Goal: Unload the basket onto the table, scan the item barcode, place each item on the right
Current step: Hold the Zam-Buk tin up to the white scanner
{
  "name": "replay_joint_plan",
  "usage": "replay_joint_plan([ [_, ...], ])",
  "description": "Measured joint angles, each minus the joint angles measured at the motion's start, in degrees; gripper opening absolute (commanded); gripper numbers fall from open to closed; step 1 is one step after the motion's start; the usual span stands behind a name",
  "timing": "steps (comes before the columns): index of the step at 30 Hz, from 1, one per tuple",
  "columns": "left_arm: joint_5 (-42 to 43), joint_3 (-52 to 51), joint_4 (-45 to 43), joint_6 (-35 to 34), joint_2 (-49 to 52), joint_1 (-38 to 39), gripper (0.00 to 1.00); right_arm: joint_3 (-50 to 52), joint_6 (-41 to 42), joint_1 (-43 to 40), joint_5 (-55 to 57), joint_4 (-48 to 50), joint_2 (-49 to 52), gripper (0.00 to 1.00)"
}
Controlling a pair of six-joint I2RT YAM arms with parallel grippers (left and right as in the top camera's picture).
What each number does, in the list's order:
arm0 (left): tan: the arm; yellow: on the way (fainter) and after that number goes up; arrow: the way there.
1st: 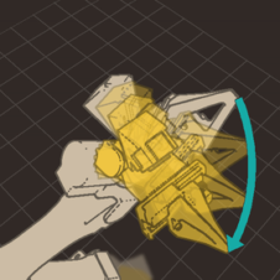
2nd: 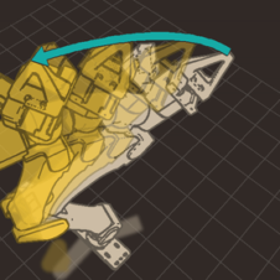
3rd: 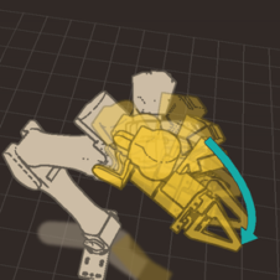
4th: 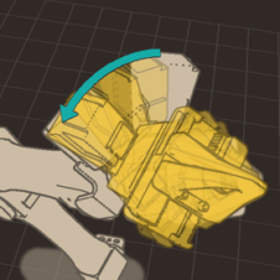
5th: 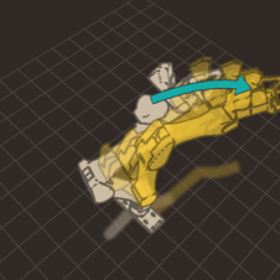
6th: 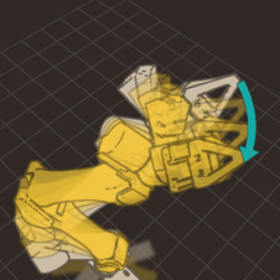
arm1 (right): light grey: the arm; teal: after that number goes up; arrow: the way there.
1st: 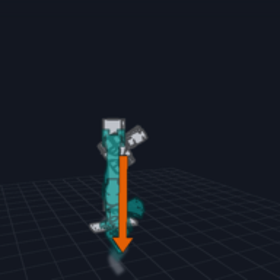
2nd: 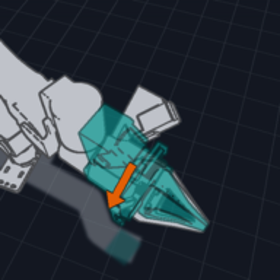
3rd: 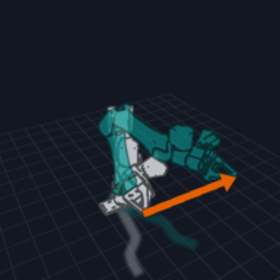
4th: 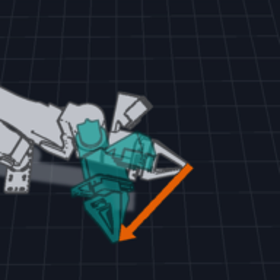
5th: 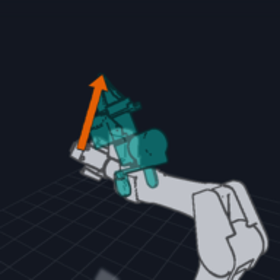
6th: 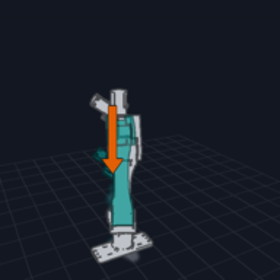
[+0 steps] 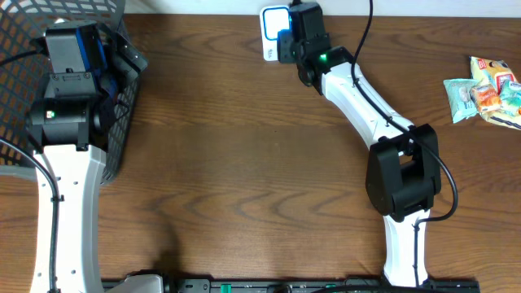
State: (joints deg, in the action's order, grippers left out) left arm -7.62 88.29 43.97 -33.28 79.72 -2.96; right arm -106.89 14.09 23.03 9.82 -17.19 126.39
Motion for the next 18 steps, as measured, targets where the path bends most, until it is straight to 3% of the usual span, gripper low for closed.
replay_joint_plan([
  [3, 0.0, 0.0, 0.0, 0.0, 0.0, 0.0, 0.98, 0.0, -1.5, 0.0, 0.8, 5.8, 0.0, 0.42],
  [13, 0.0, 0.0, 0.0, 0.0, 0.0, 0.0, 0.98, -0.5, -3.5, -0.2, 1.6, 23.1, 1.2, 0.4],
  [18, 0.0, 0.0, 0.0, 0.0, 0.0, 0.0, 0.98, -3.9, -4.4, -0.2, 1.7, 26.6, 4.7, 0.43],
])
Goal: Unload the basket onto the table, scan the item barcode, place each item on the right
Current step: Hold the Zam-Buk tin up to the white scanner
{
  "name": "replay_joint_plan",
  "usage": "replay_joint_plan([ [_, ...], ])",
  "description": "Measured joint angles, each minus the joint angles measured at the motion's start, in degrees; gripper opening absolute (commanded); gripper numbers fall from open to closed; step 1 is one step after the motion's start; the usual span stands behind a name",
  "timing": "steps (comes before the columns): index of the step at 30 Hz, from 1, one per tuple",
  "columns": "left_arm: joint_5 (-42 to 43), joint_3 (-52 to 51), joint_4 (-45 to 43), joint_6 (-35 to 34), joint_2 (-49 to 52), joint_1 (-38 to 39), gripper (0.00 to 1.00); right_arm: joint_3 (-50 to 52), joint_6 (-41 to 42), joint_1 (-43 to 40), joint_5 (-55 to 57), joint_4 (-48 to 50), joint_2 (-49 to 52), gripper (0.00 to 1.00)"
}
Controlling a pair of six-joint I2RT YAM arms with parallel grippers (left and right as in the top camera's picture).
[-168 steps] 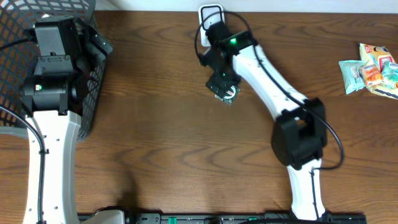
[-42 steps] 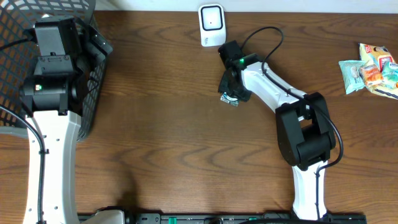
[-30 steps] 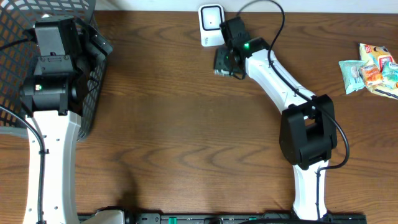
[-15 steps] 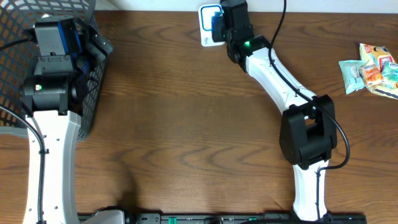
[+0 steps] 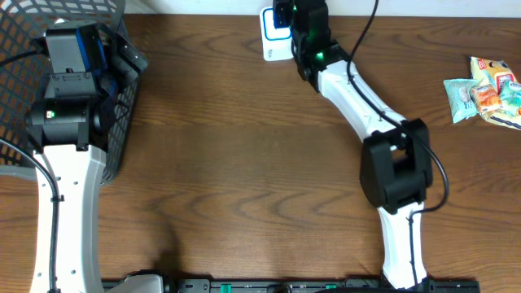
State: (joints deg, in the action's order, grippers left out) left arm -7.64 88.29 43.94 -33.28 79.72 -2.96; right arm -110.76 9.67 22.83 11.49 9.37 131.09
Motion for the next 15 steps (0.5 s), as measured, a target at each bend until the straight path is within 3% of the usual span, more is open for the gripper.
replay_joint_plan([
  [15, 0.0, 0.0, 0.0, 0.0, 0.0, 0.0, 0.98, -6.5, -2.5, 0.3, 1.2, 2.1, 11.7, 0.42],
])
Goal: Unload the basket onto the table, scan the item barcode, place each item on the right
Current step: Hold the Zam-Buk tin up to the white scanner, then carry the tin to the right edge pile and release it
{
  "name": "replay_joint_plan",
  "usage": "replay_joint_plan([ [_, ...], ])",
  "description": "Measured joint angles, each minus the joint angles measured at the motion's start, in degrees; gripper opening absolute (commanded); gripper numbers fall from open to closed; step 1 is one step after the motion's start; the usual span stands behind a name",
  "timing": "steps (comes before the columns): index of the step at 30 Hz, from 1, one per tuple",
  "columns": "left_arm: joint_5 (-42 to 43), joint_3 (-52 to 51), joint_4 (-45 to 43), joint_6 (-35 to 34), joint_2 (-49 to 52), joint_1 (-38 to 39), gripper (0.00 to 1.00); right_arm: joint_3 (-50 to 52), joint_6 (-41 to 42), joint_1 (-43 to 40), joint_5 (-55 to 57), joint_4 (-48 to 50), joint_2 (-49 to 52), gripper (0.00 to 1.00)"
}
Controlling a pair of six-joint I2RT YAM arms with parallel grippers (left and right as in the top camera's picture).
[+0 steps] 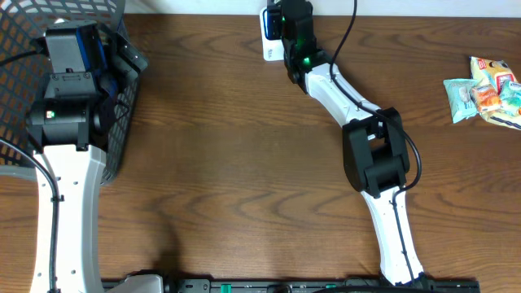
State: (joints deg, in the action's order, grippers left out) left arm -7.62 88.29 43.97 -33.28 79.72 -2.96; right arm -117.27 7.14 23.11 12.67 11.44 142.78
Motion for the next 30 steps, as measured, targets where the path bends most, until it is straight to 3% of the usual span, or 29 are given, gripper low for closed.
replay_joint_plan([
  [11, 0.0, 0.0, 0.0, 0.0, 0.0, 0.0, 0.98, -2.8, 0.0, 1.4, 5.4, -3.5, 0.0, 0.43],
  [16, 0.0, 0.0, 0.0, 0.0, 0.0, 0.0, 0.97, -8.4, 1.2, 0.3, 7.7, -15.5, 0.0, 0.42],
  [19, 0.0, 0.0, 0.0, 0.0, 0.0, 0.0, 0.98, -11.3, 2.7, -1.5, 8.1, -23.3, -0.6, 0.46],
  [21, 0.0, 0.0, 0.0, 0.0, 0.0, 0.0, 0.98, -12.5, 4.1, -3.5, 8.3, -30.1, -1.9, 0.43],
  [24, 0.0, 0.0, 0.0, 0.0, 0.0, 0.0, 0.98, -13.1, 5.9, -7.7, 8.4, -39.9, -5.0, 0.38],
  [30, 0.0, 0.0, 0.0, 0.0, 0.0, 0.0, 0.98, -14.1, 7.8, -18.6, 9.0, -55.8, -10.7, 0.4],
])
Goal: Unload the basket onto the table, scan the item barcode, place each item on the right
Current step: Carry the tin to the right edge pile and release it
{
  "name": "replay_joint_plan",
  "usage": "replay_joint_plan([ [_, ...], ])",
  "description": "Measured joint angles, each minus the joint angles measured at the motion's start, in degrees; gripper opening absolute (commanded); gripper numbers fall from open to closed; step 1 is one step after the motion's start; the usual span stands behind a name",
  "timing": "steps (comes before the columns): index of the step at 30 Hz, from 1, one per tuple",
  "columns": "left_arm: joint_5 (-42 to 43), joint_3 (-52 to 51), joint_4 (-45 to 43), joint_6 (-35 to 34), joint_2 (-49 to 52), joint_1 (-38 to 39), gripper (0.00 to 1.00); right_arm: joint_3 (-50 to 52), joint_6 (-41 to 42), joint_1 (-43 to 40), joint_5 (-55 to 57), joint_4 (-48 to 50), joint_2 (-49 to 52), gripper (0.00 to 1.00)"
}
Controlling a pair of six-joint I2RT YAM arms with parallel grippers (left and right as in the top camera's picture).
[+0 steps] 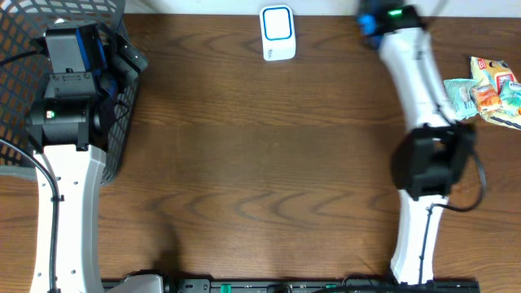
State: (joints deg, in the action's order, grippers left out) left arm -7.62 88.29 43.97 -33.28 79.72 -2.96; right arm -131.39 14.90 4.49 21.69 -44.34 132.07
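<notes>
The white scanner (278,32) with its blue-edged window stands uncovered at the back edge of the table. Snack packets (488,91) lie in a heap at the far right. My right arm reaches to the back edge right of the scanner. Only its wrist end with a blue part (368,21) shows there; the fingers are not visible, so whether the right gripper holds anything is hidden. My left gripper (124,55) hangs at the rim of the black mesh basket (24,49), its fingers dark against the mesh and unreadable.
The mesh basket fills the back left corner, with the left arm's white link running down the left side. The right arm's elbow (431,163) hangs over the right half of the table. The rest is bare brown wood.
The right wrist was on top of the scanner, covering most of it. Now it is well to the right at the back edge, and the scanner stands fully in view. The left arm is unchanged.
The right gripper first stood at the scanner's right side, then shifted further left over it across the following two moments until it covered most of the device. Now it is away to the right. The left arm stayed at the basket and the packets lay still throughout.
</notes>
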Motion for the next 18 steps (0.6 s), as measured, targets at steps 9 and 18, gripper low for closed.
replay_joint_plan([
  [9, 0.0, 0.0, 0.0, 0.0, 0.0, 0.0, 0.98, -0.3, 0.6, -13.0, 0.4, -12.5, -1.0, 0.42],
  [18, 0.0, 0.0, 0.0, 0.0, 0.0, 0.0, 0.98, -0.3, 0.6, -22.7, 0.4, -13.4, -1.0, 0.59],
])
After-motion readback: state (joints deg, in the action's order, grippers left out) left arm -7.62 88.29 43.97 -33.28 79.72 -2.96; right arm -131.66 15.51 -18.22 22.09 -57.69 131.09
